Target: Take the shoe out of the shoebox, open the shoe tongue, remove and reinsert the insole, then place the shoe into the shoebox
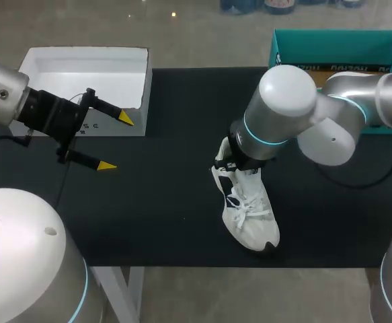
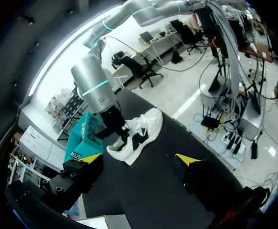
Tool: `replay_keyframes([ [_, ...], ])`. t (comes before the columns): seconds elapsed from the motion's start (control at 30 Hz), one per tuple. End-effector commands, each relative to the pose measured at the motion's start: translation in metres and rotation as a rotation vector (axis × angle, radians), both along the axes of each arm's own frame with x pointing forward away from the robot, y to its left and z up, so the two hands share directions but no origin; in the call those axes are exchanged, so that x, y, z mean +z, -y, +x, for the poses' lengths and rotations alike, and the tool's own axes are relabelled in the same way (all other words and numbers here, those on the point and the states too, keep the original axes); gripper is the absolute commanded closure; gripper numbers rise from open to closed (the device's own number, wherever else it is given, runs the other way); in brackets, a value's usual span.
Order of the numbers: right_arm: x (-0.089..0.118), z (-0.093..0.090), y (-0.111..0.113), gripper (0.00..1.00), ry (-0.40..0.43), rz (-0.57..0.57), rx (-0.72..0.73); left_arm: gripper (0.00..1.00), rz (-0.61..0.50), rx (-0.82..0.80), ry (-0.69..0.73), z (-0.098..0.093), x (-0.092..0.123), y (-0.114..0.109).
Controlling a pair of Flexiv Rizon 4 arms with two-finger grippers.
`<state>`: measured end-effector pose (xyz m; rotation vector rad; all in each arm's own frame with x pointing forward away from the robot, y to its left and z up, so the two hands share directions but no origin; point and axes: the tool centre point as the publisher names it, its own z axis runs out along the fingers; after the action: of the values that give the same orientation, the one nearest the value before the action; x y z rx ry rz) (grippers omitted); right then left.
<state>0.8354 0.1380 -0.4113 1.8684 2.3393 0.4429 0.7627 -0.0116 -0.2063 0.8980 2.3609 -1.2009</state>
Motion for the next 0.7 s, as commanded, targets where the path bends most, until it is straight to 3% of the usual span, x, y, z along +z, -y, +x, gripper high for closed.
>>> replay_keyframes([
  [0.03,-0.001,0.001,0.002,1.0,0.0,0.011,-0.001,0.0,0.005,0.0,-0.001,0.0,0.001,0.0],
  [0.47,0.046,0.014,-0.001,1.0,-0.016,-0.003,0.027,0.0,0.005,0.0,-0.001,0.0,0.001,0.0],
  [0.7,0.05,0.017,-0.004,1.0,-0.044,-0.04,0.062,0.0,0.005,0.0,-0.001,0.0,0.001,0.0],
])
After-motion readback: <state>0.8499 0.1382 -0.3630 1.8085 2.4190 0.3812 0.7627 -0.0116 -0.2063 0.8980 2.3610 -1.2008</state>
